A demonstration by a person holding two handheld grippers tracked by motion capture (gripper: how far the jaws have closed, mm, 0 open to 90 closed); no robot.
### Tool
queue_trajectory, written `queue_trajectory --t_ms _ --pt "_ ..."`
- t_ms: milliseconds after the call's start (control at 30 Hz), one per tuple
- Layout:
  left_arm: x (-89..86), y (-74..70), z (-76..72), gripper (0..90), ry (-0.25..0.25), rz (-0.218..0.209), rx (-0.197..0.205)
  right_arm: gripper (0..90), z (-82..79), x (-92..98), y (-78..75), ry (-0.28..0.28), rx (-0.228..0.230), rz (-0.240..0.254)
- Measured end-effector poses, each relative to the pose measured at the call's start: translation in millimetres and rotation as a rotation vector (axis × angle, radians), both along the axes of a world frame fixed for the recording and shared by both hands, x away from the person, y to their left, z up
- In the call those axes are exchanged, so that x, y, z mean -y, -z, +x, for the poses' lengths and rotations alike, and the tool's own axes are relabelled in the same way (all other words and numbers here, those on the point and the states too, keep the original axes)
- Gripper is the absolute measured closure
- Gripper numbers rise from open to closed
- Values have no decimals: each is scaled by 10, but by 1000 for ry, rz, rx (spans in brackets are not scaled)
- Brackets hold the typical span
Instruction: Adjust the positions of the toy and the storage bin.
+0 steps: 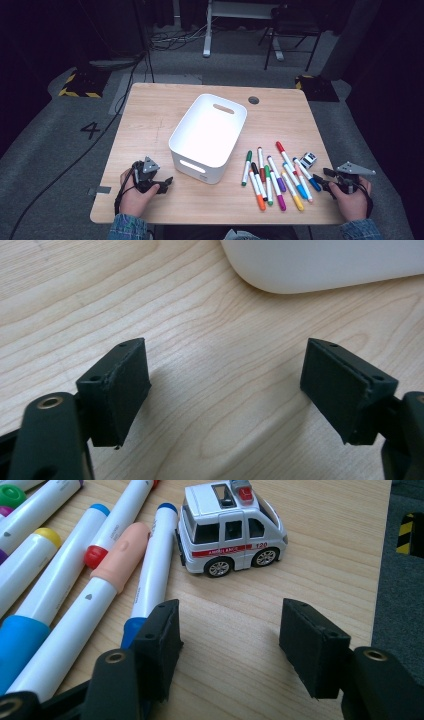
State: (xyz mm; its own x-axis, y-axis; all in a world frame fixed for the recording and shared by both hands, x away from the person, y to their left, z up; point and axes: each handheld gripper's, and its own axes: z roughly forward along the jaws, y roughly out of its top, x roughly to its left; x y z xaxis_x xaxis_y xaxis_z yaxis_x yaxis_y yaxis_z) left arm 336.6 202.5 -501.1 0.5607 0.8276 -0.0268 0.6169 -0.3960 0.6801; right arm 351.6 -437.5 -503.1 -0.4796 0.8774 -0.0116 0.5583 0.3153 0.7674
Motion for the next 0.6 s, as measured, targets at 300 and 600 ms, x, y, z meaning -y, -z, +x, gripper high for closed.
queue_trajectory --t_ms 300,600 --pt "9 -318 -70 224 46 -20 -8 418 13 -37 0 -7 -4 2" --pt "80 -786 -122 244 104 -62 49 418 15 -37 0 -7 -4 2"
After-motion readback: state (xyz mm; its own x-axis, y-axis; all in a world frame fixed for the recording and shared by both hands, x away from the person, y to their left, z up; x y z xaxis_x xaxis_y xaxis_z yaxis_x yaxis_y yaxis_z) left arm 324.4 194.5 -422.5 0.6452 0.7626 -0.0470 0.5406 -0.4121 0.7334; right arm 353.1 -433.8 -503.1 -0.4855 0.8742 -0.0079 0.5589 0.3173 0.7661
